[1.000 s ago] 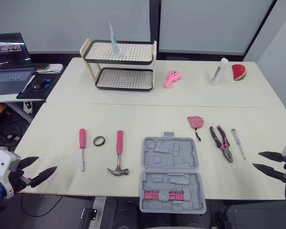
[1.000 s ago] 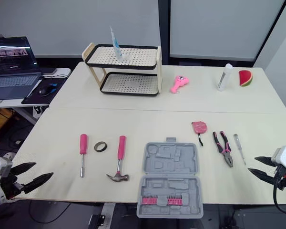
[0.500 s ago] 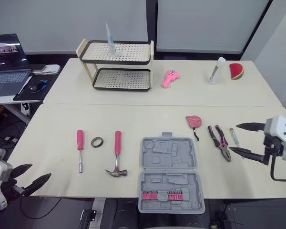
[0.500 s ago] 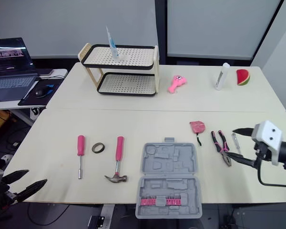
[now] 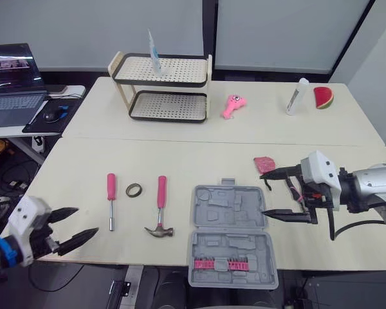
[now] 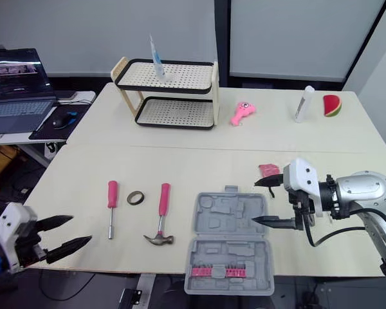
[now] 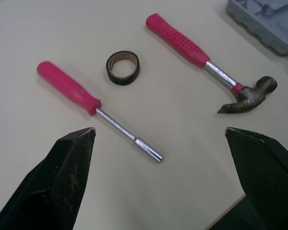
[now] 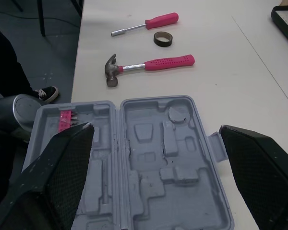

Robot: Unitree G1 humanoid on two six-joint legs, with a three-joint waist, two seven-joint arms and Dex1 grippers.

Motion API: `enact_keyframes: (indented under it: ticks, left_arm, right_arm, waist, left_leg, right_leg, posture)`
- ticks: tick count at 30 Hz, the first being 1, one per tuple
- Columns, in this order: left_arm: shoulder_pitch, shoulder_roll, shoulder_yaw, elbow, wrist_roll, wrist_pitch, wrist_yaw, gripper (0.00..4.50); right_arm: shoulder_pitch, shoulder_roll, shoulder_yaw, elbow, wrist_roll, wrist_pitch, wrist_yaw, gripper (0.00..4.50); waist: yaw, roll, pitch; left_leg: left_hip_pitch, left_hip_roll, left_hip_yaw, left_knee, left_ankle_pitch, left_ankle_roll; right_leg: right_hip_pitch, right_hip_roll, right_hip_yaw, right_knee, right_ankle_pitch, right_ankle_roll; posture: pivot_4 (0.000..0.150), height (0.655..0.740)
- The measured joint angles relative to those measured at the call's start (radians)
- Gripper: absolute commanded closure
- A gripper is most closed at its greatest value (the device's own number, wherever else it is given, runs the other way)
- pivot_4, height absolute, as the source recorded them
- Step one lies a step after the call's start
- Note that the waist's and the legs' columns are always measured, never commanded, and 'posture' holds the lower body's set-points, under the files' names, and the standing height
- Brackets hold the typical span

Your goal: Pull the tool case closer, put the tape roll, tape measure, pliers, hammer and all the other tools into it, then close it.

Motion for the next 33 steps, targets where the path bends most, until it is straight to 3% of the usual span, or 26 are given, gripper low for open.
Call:
enact_keyframes:
  ticks: [8,15,21,33]
  left_arm:
    - [-0.25,0.019,-0.197,0.197,0.085,-0.099,-0.07,2.73]
    - [-0.4,0.009,-0.325,0.398,0.19,-0.242,-0.093,2.73]
    - [-0.603,-0.058,-0.441,0.612,0.277,-0.323,-0.081,2.73]
    - [-0.776,-0.138,-0.548,0.802,0.394,-0.395,-0.057,2.73]
  right_arm:
    - [-0.053,0.035,0.049,-0.031,0.001,0.021,-0.034,0.0]
    - [-0.052,0.041,0.053,-0.049,0.001,0.029,-0.052,0.0]
    - [-0.021,0.056,0.069,-0.083,0.0,0.029,-0.075,0.0]
    - [0.017,0.056,0.07,-0.11,0.0,0.029,-0.096,0.0]
  waist:
    - [-0.003,0.0,0.0]
    - [-0.003,0.0,0.0]
    - [0.001,0.0,0.0]
    - [-0.001,-0.001,0.001]
  left_leg:
    - [0.0,0.001,0.0,-0.001,0.0,0.0]
    - [-0.001,0.0,0.001,0.0,0.0,0.0]
    - [-0.004,0.0,0.0,0.007,0.0,0.0]
    - [-0.005,0.0,-0.001,0.009,0.0,0.0]
  right_leg:
    - [-0.002,0.002,0.0,0.001,0.0,0.0]
    - [-0.004,0.002,0.0,0.003,0.0,0.0]
    - [-0.006,0.006,-0.001,0.009,0.0,0.0]
    - [-0.007,0.006,-0.002,0.009,0.0,0.0]
  posture:
    - [0.15,0.729]
    - [0.15,0.729]
    - [0.15,0.729]
    - [0.15,0.729]
